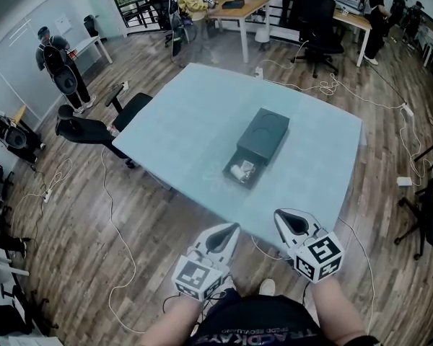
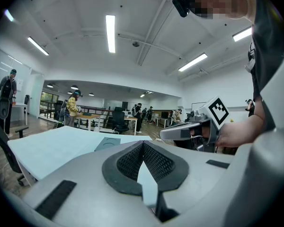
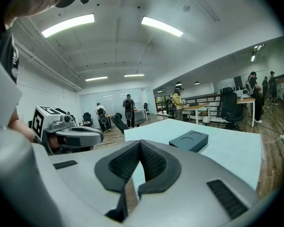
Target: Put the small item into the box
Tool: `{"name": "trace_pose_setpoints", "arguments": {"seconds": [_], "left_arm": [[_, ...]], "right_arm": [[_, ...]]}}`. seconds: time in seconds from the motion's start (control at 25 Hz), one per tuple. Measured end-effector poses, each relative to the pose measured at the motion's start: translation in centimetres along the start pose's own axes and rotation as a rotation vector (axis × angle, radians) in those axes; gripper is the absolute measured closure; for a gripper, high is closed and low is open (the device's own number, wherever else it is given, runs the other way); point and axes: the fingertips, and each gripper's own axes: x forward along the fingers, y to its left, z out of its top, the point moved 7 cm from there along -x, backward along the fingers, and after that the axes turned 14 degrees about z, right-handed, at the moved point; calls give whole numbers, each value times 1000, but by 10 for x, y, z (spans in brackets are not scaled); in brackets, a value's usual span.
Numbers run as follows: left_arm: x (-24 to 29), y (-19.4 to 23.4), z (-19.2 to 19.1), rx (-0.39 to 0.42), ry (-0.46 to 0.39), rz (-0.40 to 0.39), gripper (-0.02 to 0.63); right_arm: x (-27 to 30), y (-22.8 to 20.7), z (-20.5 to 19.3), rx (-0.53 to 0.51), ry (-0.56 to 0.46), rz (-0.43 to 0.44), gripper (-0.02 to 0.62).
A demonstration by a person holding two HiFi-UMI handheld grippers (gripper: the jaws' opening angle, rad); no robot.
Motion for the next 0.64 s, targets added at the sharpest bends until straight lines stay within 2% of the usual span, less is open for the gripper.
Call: {"name": "trace_pose_setpoints", "arguments": {"seconds": [0.64], "left_arm": [[-1,-2,-2,7,-5,0,572]], "right_arm": [[-1,0,-1,-10,2,4,577]]}}
